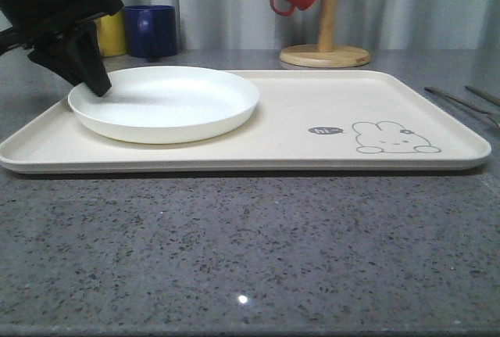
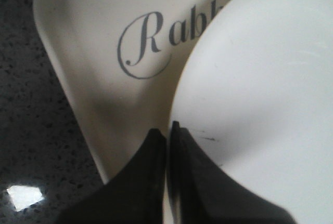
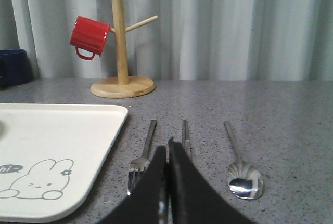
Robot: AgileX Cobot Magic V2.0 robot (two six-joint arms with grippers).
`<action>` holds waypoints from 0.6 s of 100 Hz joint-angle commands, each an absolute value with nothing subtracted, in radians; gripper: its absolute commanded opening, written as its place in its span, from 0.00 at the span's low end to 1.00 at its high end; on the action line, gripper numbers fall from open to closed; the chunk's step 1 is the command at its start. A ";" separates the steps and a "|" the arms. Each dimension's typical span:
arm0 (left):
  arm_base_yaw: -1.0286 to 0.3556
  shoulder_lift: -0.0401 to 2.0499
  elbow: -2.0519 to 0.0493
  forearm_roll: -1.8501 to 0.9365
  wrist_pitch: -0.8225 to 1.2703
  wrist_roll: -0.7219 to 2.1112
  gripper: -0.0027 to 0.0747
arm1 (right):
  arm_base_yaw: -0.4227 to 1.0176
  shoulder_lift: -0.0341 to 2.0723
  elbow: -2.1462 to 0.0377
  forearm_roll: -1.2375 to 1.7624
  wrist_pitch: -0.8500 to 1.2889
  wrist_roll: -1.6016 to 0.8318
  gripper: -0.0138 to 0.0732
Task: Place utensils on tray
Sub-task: 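Lift the white plate with the left gripper and lower it onto the tray, then open the left gripper and withdraw it from the plate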
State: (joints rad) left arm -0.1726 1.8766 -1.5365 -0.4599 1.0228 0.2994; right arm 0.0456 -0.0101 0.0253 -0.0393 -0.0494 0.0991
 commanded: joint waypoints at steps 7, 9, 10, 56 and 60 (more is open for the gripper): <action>-0.179 1.827 -1.568 -0.498 1.007 0.291 0.03 | 0.038 -0.029 0.027 -0.037 -0.132 0.091 0.08; -0.179 1.827 -1.568 -0.498 1.007 0.291 0.04 | 0.038 -0.029 0.027 -0.037 -0.132 0.091 0.08; -0.179 1.827 -1.568 -0.496 1.007 0.291 0.04 | 0.038 -0.029 0.027 -0.037 -0.132 0.091 0.08; -0.179 1.785 -1.568 -0.491 0.920 0.300 0.48 | 0.038 -0.029 0.027 -0.037 -0.132 0.091 0.08; -0.179 1.765 -1.568 -0.491 0.896 0.300 0.48 | 0.038 -0.029 0.027 -0.037 -0.132 0.091 0.08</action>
State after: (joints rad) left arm -0.1726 1.8605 -1.5372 -0.4599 0.9693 0.2987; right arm 0.0456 -0.0101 0.0253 -0.0393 -0.0494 0.0991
